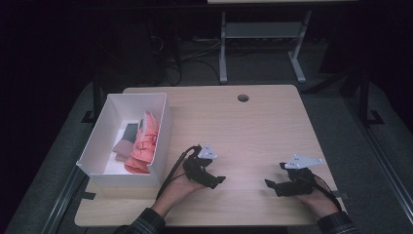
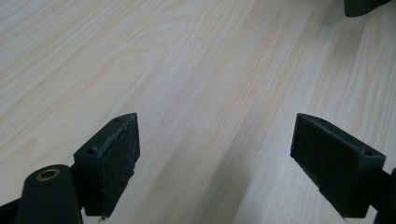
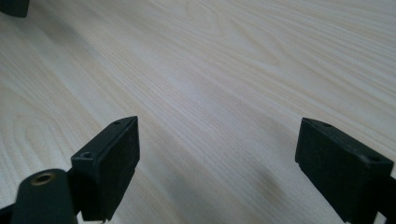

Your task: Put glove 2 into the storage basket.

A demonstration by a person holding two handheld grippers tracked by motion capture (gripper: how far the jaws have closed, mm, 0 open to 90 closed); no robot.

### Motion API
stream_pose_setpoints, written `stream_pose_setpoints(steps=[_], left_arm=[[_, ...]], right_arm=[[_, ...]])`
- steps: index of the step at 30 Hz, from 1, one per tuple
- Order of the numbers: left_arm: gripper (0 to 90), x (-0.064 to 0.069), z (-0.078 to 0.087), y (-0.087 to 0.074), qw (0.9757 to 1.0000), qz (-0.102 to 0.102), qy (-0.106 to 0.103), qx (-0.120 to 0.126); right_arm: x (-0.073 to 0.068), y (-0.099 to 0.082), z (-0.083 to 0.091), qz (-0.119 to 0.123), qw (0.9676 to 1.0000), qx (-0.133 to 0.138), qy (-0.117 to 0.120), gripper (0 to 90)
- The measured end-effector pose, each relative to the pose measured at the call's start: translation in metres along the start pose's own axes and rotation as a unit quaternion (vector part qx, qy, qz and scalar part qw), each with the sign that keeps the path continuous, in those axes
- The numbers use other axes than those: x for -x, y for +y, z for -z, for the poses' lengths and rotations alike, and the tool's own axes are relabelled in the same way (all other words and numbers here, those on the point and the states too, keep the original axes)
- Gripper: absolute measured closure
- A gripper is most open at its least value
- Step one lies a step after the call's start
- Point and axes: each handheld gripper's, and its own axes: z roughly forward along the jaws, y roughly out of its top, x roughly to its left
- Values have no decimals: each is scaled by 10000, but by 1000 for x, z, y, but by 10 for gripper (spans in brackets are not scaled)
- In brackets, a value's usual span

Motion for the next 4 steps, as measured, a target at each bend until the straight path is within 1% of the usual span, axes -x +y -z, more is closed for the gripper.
stream_pose_setpoints(steps=[1,4], left_arm=[[151,0,-1,-2,10000,33,-21,-14],[151,0,-3,-3,10000,15,0,-53]], right_arm=[[0,0,0,6,10000,-4,-5,135],[1,0,0,5,10000,-9,-6,135]])
